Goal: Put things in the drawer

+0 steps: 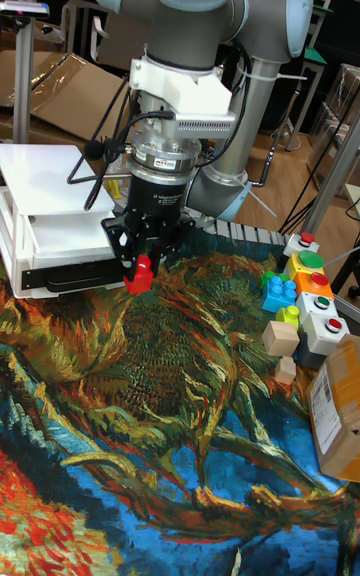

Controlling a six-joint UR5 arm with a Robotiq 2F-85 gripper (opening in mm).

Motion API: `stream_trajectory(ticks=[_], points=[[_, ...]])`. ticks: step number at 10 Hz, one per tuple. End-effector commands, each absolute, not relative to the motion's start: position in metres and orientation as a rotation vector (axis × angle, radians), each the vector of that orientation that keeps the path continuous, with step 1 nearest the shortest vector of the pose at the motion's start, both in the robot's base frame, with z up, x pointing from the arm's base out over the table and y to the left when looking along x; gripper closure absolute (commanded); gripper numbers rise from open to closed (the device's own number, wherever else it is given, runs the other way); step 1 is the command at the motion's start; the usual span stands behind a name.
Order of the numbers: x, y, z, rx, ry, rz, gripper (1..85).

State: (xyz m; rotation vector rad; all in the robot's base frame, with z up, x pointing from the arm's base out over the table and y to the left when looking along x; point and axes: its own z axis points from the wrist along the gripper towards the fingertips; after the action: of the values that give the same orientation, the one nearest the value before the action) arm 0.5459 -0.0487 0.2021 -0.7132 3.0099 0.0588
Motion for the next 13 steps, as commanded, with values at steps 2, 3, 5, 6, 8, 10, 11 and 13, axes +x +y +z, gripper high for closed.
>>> stream_trajectory(ticks=[2, 3, 5, 6, 8, 10, 11, 13], points=[[0.515, -0.076, 0.22, -0.715, 3.037, 0.036, 84.3], [0.503, -0.084, 0.224, -0.722, 3.034, 0.041, 84.3], [0.491, -0.099, 0.227, -0.752, 3.018, 0.034, 84.3], [0.494, -0.099, 0.227, -0.761, 3.007, 0.031, 84.3], [0.504, -0.099, 0.228, -0.752, 2.97, 0.018, 84.3], [0.506, -0.1, 0.224, -0.761, 2.961, 0.02, 84.3], [0.496, -0.107, 0.224, -0.766, 2.96, 0.017, 84.3], [0.475, -0.122, 0.224, -0.773, 2.942, 0.017, 84.3]])
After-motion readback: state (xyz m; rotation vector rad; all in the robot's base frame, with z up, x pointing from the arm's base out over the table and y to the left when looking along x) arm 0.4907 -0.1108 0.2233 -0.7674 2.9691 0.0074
